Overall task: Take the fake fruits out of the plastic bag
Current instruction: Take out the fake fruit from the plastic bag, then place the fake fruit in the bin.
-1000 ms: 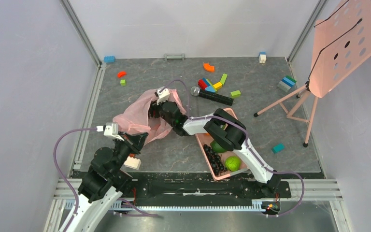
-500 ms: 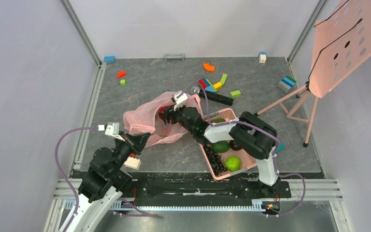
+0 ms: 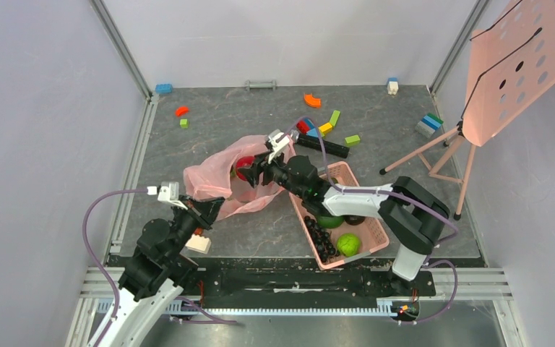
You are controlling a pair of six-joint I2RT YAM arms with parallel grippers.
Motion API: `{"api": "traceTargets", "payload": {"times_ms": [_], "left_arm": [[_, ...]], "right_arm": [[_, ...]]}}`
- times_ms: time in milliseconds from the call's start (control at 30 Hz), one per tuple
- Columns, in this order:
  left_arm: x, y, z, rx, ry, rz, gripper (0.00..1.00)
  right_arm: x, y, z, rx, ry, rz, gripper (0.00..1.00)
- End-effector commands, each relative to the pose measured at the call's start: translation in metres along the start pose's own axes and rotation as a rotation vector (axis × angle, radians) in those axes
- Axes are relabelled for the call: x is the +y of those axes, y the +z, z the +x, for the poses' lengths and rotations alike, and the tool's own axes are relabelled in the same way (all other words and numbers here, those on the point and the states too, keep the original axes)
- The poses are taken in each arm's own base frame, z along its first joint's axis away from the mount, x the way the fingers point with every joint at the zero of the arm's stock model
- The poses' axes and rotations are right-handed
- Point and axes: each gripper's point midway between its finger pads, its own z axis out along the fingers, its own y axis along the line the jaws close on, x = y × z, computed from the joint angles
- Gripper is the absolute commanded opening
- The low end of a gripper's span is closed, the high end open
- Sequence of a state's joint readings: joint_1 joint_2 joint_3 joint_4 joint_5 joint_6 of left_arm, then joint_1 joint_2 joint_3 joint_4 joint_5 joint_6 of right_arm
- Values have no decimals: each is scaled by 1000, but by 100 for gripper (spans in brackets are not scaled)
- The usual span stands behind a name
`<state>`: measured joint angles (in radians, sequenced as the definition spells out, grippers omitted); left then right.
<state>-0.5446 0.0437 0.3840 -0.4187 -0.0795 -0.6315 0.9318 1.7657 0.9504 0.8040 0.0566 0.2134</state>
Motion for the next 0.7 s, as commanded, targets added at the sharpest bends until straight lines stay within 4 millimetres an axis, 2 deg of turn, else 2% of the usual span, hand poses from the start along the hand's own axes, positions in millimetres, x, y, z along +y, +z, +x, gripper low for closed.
{"api": "traceTargets", "payload": {"times_ms": [0,167,367,467,667], "left_arm": [[5,1,-11,-48,-30,-43,3],[8,3,-8,-45,-32,-53,3],[9,8,-2,-14,-41,-62,3],[9,8,0,-7,-43,-62,3],[10,10,0,-7,-37,-66,3]], "right_arm": [[20,-22,-18,28,2,-96,44],[42,-45,-23,117,-49,-213,45],[79,-86,-28,179,-28,-423,46],[76,-108,-35,178,-15,-400,47],[44,-144,-42,205,-46,-217,48]]}}
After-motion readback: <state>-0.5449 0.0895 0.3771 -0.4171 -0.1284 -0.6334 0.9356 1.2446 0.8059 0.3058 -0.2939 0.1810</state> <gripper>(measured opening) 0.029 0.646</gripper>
